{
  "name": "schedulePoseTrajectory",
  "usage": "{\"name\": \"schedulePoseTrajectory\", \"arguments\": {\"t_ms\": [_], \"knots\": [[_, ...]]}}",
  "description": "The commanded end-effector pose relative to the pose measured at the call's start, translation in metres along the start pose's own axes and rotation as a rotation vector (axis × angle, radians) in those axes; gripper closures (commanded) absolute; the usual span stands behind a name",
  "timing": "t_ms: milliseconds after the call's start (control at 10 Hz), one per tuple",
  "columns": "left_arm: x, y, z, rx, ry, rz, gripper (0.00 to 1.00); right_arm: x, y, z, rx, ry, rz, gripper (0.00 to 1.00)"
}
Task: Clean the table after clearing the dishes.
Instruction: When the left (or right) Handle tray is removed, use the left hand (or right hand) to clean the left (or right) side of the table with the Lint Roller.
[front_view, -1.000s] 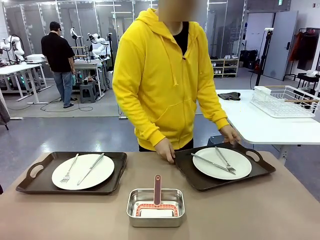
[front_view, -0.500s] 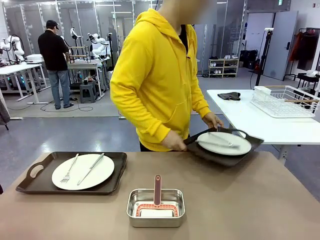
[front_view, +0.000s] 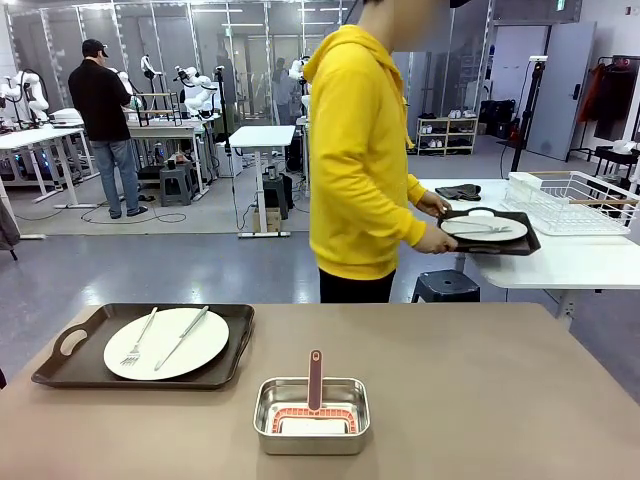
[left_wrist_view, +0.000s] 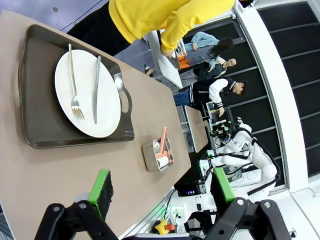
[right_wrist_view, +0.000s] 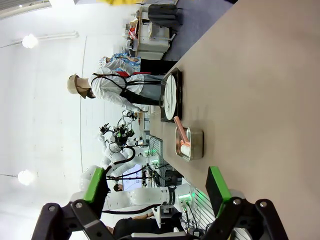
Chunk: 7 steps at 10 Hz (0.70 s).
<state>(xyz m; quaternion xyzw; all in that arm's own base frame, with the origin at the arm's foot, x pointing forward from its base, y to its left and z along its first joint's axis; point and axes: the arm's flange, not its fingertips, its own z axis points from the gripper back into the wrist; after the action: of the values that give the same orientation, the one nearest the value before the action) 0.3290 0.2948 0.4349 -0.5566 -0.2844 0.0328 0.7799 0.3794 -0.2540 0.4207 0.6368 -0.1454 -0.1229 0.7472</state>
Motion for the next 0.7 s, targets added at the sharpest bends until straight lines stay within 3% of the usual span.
{"name": "schedulePoseTrajectory", "arguments": {"t_ms": [0, 200, 400, 600], "knots": [[-0.002, -0.002, 0.004, -0.004, -0.002, -0.002, 0.0, -0.001, 0.001, -0.002, 0.007, 0.004, 0.006, 0.0], [-0.002, -0.002, 0.004, -0.004, -0.002, -0.002, 0.0, 0.0, 0.0, 0.0, 0.0, 0.0, 0.0, 0.0], [-0.002, -0.002, 0.004, -0.004, -0.002, -0.002, 0.0, 0.005, 0.073, -0.058, -0.137, 0.14, 0.135, 0.0], [-0.002, -0.002, 0.004, -0.004, -0.002, -0.002, 0.0, 0.012, 0.128, -0.147, -0.324, 0.294, 0.227, 0.0]]}}
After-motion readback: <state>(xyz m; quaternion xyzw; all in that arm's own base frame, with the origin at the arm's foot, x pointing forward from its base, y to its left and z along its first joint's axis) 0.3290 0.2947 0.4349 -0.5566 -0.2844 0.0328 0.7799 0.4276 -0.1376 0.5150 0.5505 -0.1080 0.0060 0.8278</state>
